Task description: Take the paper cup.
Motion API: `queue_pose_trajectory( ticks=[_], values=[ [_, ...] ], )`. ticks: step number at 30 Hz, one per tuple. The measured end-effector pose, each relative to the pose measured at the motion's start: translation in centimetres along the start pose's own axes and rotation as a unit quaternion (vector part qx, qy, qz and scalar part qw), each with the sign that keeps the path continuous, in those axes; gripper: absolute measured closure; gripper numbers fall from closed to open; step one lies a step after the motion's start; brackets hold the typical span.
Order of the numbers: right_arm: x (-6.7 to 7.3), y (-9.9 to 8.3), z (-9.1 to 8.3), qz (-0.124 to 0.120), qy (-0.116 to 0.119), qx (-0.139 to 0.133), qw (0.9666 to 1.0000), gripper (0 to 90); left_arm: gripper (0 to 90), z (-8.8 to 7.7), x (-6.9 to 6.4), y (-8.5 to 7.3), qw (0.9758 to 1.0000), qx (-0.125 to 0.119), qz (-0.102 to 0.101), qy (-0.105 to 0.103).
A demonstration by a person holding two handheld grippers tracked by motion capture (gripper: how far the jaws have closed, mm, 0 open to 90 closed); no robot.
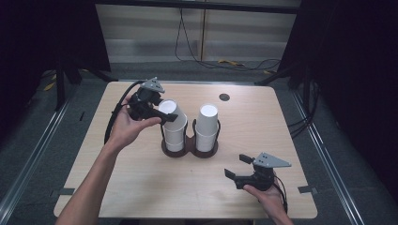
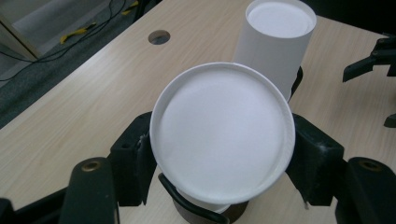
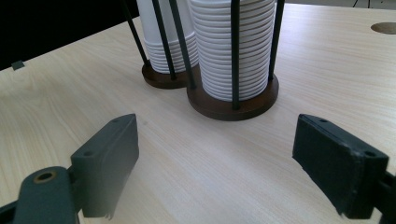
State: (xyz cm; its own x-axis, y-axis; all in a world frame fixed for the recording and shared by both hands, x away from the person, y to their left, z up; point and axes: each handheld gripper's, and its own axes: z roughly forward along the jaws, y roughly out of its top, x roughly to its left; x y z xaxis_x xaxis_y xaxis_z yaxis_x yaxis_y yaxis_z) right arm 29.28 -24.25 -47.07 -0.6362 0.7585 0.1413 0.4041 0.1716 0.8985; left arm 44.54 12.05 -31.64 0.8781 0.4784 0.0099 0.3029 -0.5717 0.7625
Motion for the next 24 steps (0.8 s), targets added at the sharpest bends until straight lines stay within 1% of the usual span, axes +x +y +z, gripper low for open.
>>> queue_pose_trajectory(
  ticks=[1,2,3,5,7,9,10,12,13,15,17,19,21,22,24],
  values=[
    [0.0,0.0,0.0,0.001,0.000,0.000,1.0000,14.6,33.2,-0.2,0.0,0.0,1.0000,-0.003,0.002,-0.002],
    [0.0,0.0,0.0,0.000,0.000,0.000,1.0000,14.6,33.2,-0.3,-0.1,-0.1,1.0000,-0.009,-0.001,-0.002],
    [0.0,0.0,0.0,0.001,0.000,0.000,1.0000,14.6,33.2,-0.5,-0.1,-0.1,0.9999,-0.012,0.004,-0.001],
    [0.0,0.0,0.1,0.000,0.001,0.000,1.0000,14.6,33.2,-0.7,-0.1,-0.2,0.9996,-0.026,0.006,-0.005],
    [0.0,0.0,0.1,0.002,0.003,0.001,1.0000,14.6,33.2,-1.0,-0.2,-0.2,0.9991,-0.043,-0.002,-0.003],
    [0.0,0.0,0.2,0.002,0.002,0.001,1.0000,14.5,33.2,-1.2,-0.1,-0.3,0.9984,-0.055,-0.003,-0.010],
    [0.0,0.0,0.2,0.001,0.003,0.002,1.0000,14.6,33.2,-1.4,-0.1,-0.3,0.9983,-0.057,0.001,-0.009],
    [0.0,0.0,0.2,0.001,0.004,0.002,1.0000,14.6,33.2,-1.7,-0.1,-0.4,0.9980,-0.063,0.001,-0.011],
    [0.0,0.0,0.2,-0.001,0.004,0.002,1.0000,14.6,33.1,-1.8,-0.1,-0.5,0.9976,-0.068,-0.003,-0.010],
    [0.0,0.0,0.3,0.001,0.004,0.003,1.0000,14.6,33.2,-2.1,0.0,-0.6,0.9969,-0.078,-0.003,-0.008],
    [0.0,0.0,0.3,-0.001,0.005,0.004,1.0000,14.6,33.2,-2.3,0.1,-0.9,0.9962,-0.085,-0.018,-0.002],
    [0.1,0.0,0.4,0.001,0.006,0.004,1.0000,14.6,33.2,-2.5,0.3,-1.1,0.9952,-0.095,-0.023,-0.010],
    [0.0,0.0,0.4,0.003,0.007,0.003,1.0000,14.6,33.2,-2.7,0.3,-1.4,0.9940,-0.105,-0.028,-0.010],
    [0.0,0.0,0.4,0.003,0.007,0.003,1.0000,14.5,33.2,-2.8,0.4,-1.6,0.9934,-0.110,-0.030,-0.014],
    [0.0,0.0,0.4,0.004,0.007,0.003,1.0000,14.6,33.2,-3.0,0.3,-1.9,0.9930,-0.114,-0.031,-0.012]
  ],
)
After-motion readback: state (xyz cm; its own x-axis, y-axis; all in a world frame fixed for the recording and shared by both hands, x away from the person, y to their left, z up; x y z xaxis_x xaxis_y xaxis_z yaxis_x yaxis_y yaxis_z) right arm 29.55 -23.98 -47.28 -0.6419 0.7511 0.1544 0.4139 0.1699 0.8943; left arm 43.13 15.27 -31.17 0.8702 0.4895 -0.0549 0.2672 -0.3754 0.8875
